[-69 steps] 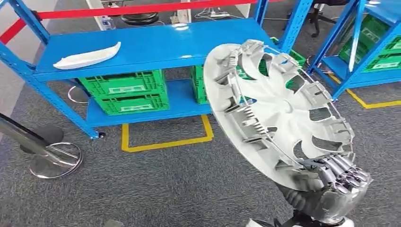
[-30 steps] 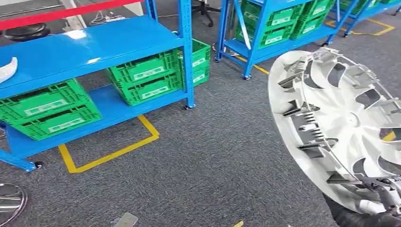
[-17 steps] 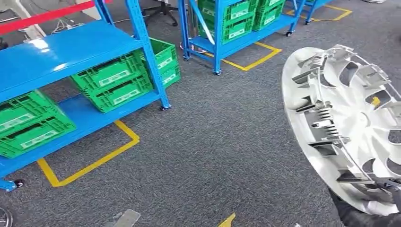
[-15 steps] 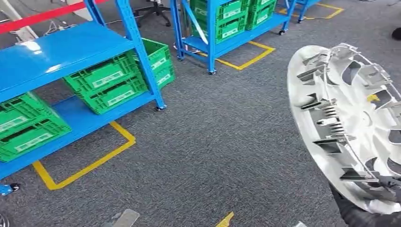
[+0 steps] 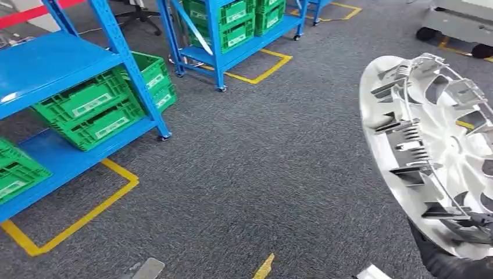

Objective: Take the parts from the cabinet and place them on the table.

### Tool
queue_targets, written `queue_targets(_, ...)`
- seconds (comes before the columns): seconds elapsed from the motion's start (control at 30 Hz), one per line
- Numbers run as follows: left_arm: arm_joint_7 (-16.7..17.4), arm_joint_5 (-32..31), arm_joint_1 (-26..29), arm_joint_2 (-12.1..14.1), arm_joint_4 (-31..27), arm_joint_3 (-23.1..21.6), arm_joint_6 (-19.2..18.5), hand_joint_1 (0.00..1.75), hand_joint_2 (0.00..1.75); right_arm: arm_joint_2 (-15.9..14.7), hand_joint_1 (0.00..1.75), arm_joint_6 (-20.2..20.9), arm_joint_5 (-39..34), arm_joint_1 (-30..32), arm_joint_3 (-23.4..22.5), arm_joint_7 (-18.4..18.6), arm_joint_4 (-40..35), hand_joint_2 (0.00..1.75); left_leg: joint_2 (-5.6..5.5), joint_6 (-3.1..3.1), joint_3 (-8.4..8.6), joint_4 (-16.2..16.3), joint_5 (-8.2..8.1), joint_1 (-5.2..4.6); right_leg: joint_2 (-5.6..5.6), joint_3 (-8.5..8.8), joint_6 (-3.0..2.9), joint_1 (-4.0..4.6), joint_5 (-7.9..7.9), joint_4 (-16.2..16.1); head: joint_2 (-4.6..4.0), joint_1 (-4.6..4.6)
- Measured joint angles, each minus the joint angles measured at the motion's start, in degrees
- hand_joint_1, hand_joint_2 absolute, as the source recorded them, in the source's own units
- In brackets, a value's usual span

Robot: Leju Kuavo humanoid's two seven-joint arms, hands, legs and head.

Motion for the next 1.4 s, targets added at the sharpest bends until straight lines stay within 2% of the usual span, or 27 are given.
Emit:
queue_targets(0.03,-0.2,0.2,0.2,0.0,0.0,0.1,0.3,0.0,1.75,0.0,1.75,0.0,-0.2,0.0,-0.1,0.1,0.0,1.75,0.86,-0.01,-0.05,0.0,0.0,0.0,-0.07,-1.37,0.31,-0.16,-0.79,3.1,0.0,0.09)
queue_targets(0.07,-0.2,0.4,0.3,-0.1,0.0,0.2,0.5,0.0,1.75,0.0,1.75,0.0,-0.4,0.1,-0.5,0.3,0.0,1.75,1.58,-0.03,0.0,0.0,-0.01,0.0,-0.18,-1.2,0.51,-0.26,-0.15,3.1,0.0,0.02)
queue_targets(0.1,-0.3,0.7,0.3,-0.1,0.0,0.3,0.5,0.0,1.75,0.0,1.75,0.0,-0.5,0.3,-0.9,0.5,0.0,1.75,2.33,-0.15,0.06,0.0,-0.1,0.01,-0.45,0.48,0.62,-0.42,1.78,0.3,0.0,0.09)
queue_targets(0.17,-0.3,0.6,0.4,-0.3,0.0,0.4,0.6,0.0,1.75,0.0,1.75,0.0,-1.3,0.5,-1.5,0.5,0.0,1.75,3.53,-0.5,0.38,0.1,-0.32,0.02,-2.09,6.39,0.64,-0.61,6.23,-10.0,0.0,0.05)
queue_targets(0.2,-0.3,0.4,0.5,-0.3,0.0,0.4,0.7,0.0,1.75,0.0,1.75,0.0,-1.8,0.4,-1.8,0.3,-0.1,1.75,3.97,-0.86,0.6,0.2,-0.52,-0.24,-4.99,8.46,0.67,-0.45,6.07,-14.1,0.0,0.07)
queue_targets(0.27,-0.2,0.2,0.6,-0.3,0.0,0.4,0.7,0.0,1.75,0.0,1.75,0.0,-2.6,0.5,-2.4,-0.1,-0.4,1.75,4.71,-1.5,0.53,0.5,-0.68,-0.75,-4.16,8.84,-0.87,-0.1,6.09,-14.2,0.0,-0.22)
queue_targets(0.37,-0.2,0.2,0.7,-0.5,0.0,0.4,0.8,0.0,1.75,0.0,1.75,0.0,-3.0,0.5,-3.4,-0.2,-0.7,1.75,5.84,-2.34,0.7,0.6,-1.06,-0.46,-2.41,8.45,-1.96,-0.14,6.42,-14.3,0.0,-0.06)
queue_targets(0.43,-0.2,0.2,0.7,-0.5,0.0,0.4,0.8,0.0,1.75,0.0,1.75,0.0,-3.1,0.4,-3.6,-0.2,-1.0,1.75,0.79,-2.73,-0.94,4.6,-4.63,-0.16,-1.34,8.2,-2.7,-0.29,6.74,-14.4,0.0,-0.28)
queue_targets(0.5,-0.2,0.2,1.1,-0.5,0.0,0.4,0.8,0.0,1.75,0.0,1.75,0.0,-3.1,0.4,-3.8,-0.2,-1.0,1.75,-0.37,-2.66,-5.29,14.4,-9.46,-0.18,0.04,7.93,-3.12,-0.12,6.88,-14.4,0.0,-0.39)
queue_targets(0.53,-0.2,0.2,1.2,-0.5,0.0,0.4,0.8,0.0,1.75,0.0,1.75,0.0,-3.0,0.4,-4.0,-0.2,-1.0,1.75,-0.44,-2.58,-7.16,18.3,-10.62,-0.18,0.87,7.84,-3.21,0.02,6.94,-14.4,0.0,-0.35)
queue_targets(0.57,-0.2,0.2,1.4,-0.5,0.0,0.4,0.8,0.0,1.75,0.0,1.75,0.0,-3.0,0.5,-4.1,-0.2,-1.0,1.75,-0.5,-2.42,-7.7,19.3,-10.2,-0.18,1.66,7.83,-3.24,0.13,6.98,-14.4,0.0,-0.33)
queue_targets(0.63,-0.2,0.2,1.3,-0.6,0.0,0.4,0.8,0.0,1.75,0.0,1.75,0.0,-3.0,0.5,-4.3,-0.2,-1.0,1.75,-0.8,-1.85,-5.3,13.9,-5.59,-0.2,3.32,7.9,-3.25,0.35,7.09,-14.3,0.0,-0.35)
queue_targets(0.67,-0.2,0.2,1.3,-0.5,0.0,0.4,0.8,0.0,1.75,0.0,1.75,0.0,-3.0,0.5,-4.4,-0.2,-1.0,1.75,-1.58,-1.39,-2.82,8.6,-2.64,-0.25,4.12,8.0,-3.21,0.46,7.13,-14.2,0.0,-0.37)
queue_targets(0.7,-0.2,0.2,1.3,-0.5,0.0,0.4,0.8,0.0,1.75,0.0,1.75,0.0,-3.0,0.5,-4.5,-0.2,-1.0,1.75,-3.99,-0.77,-0.72,3.9,-0.53,-0.26,4.74,7.97,-3.13,0.29,7.2,-14.2,0.0,-0.35)
queue_targets(0.73,-0.2,0.2,1.3,-0.1,0.0,0.5,0.9,0.0,1.75,0.0,1.75,0.0,-3.1,0.4,-4.5,-0.2,-1.0,1.75,-5.62,-0.36,-0.33,2.6,-0.96,-0.18,5.2,7.73,-2.85,0.72,7.28,-13.9,0.0,-0.19)
queue_targets(0.8,-0.2,0.2,1.2,-0.4,0.0,0.5,0.9,0.0,1.75,0.0,1.75,0.0,-3.4,0.4,-4.6,-0.4,-1.0,1.75,-4.82,-0.78,-0.06,1.6,-1.31,-0.36,6.44,6.8,-2.13,0.21,7.73,-13.9,0.0,-0.33)
queue_targets(0.87,-0.2,-0.1,1.0,-0.6,0.0,0.5,1.3,0.0,1.75,0.0,1.75,0.0,-3.6,0.7,-4.8,-0.6,-1.3,1.75,-3.64,-0.48,0.02,0.8,-0.77,-0.23,7.7,6.41,-1.28,0.25,8.12,-14.1,0.0,-0.33)
queue_targets(0.93,0.1,-0.5,0.7,-0.7,0.0,0.5,1.5,0.0,1.75,0.0,1.75,0.0,-3.6,0.8,-4.9,-0.7,-1.6,1.75,-2.17,-0.08,0.19,0.2,-0.36,0.0,2.21,4.51,-0.92,0.37,5.58,-10.8,0.0,0.11)
queue_targets(0.97,0.4,-0.5,0.8,-0.7,0.0,0.5,1.5,0.0,1.75,0.0,1.75,0.0,-3.6,0.5,-4.9,-0.7,-1.7,1.75,-1.36,-0.08,0.16,0.3,-0.38,-0.04,0.77,2.68,-0.52,0.31,3.36,-6.8,0.0,0.2)
queue_targets(1.03,0.8,-0.8,1.0,-0.7,0.0,0.5,1.5,0.0,1.75,0.0,1.75,0.0,-3.6,0.6,-5.3,-0.5,-1.9,1.75,0.43,-0.03,0.08,0.3,-0.43,-0.13,0.01,-1.6,0.05,-0.06,-0.46,2.3,0.0,0.2)
queue_targets(1.07,0.9,-0.9,1.0,-0.7,0.0,0.5,1.5,0.0,1.75,0.0,1.75,0.0,-3.7,0.6,-5.6,-0.3,-2.1,1.75,1.12,-0.05,0.08,0.3,-0.44,-0.13,-0.05,-2.18,0.22,-0.18,-0.51,3.7,0.0,0.15)
queue_targets(1.13,0.9,-1.1,0.8,-0.8,0.0,0.5,1.6,0.0,1.75,0.0,1.75,0.0,-4.2,0.7,-6.3,0.4,-2.4,1.75,2.45,-0.21,0.2,0.3,-0.6,-0.13,-0.52,0.6,0.45,-0.46,2.75,-0.9,0.0,0.18)
queue_targets(1.2,0.8,-1.1,0.7,-1.2,0.0,0.5,1.4,0.0,1.75,0.0,1.75,0.0,-4.6,0.8,-6.9,0.4,-2.9,1.75,3.66,-0.75,0.68,0.4,-0.96,-0.12,-2.93,7.29,0.5,-0.62,7.02,-12.3,0.0,0.17)
queue_targets(1.23,0.8,-1.2,0.6,-1.2,0.0,0.5,1.3,0.0,1.75,0.0,1.75,0.0,-4.8,0.7,-7.2,0.4,-3.0,1.75,4.08,-1.14,0.58,0.5,-1.22,-0.63,-4.59,8.52,0.23,0.11,5.79,-13.9,0.0,0.22)
queue_targets(1.27,0.8,-1.3,0.5,-1.3,0.0,0.5,1.2,0.0,1.75,0.0,1.75,0.0,-5.1,0.8,-7.4,0.2,-3.1,1.75,4.45,-1.43,0.73,0.8,-1.38,-0.69,-3.52,8.36,-0.59,-0.08,6.29,-14.1,0.0,-0.04)
queue_targets(1.37,0.8,-1.3,0.3,-1.6,0.0,0.5,0.9,0.0,1.75,0.0,1.75,0.0,-5.6,1.0,-8.1,0.0,-3.2,1.75,5.78,-2.08,0.99,0.7,-1.42,-0.58,-1.97,7.85,-1.47,0.01,6.37,-13.9,0.0,0.11)
queue_targets(1.4,0.8,-1.3,0.2,-1.6,0.0,0.5,0.6,0.0,1.75,0.0,1.75,0.0,-5.6,1.2,-8.3,-0.2,-3.2,1.75,4.88,-2.55,0.91,1.0,-2.11,-0.31,-1.5,8.01,-1.97,-0.3,6.65,-14.2,0.0,0.04)
